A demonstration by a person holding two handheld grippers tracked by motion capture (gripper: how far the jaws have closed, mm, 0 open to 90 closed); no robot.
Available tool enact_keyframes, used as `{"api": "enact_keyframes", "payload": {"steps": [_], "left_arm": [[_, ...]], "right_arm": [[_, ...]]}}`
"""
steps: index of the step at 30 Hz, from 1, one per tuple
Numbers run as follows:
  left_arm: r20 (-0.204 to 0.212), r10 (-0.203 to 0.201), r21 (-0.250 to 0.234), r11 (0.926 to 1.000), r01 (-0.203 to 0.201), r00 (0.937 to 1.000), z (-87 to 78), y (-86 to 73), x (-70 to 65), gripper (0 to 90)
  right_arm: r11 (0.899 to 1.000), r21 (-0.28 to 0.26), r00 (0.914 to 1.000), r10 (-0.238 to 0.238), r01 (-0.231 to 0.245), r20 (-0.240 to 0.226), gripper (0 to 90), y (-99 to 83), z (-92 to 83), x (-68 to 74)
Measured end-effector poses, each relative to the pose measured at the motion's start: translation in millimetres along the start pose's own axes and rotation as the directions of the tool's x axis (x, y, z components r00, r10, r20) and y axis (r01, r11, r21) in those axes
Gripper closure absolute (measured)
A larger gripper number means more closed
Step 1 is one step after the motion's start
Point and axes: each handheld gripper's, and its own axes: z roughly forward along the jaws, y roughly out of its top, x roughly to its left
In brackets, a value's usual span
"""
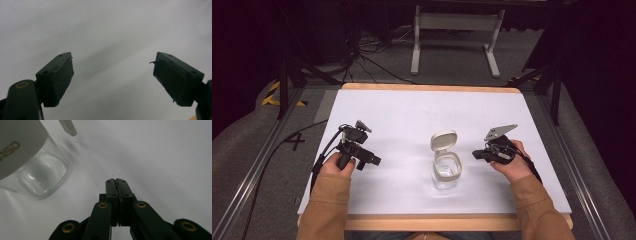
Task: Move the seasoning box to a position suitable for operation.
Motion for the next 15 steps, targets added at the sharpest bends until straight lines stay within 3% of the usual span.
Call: {"api": "enact_keyframes", "payload": {"steps": [4,8,15], "left_arm": [[0.0,0.001,0.003,1.0,-0.001,1.0,-0.6,0.3,-1.6,16.7],[0.003,0.01,0.008,0.9999,-0.01,0.9999,-0.7,0.7,-3.4,16.7],[0.014,0.011,-0.003,0.9999,-0.011,0.9998,-3.0,0.8,-5.1,16.7]], "right_arm": [[1.0,0.005,0.9998,0.013,-0.013,-0.014,88.7,0.5,1.9,3.1],[1.0,0.002,0.9976,0.015,-0.015,-0.068,89.0,3.1,4.1,9.1],[1.0,0.014,0.9962,-0.024,0.026,-0.084,88.9,10.7,9.7,23.4]]}}
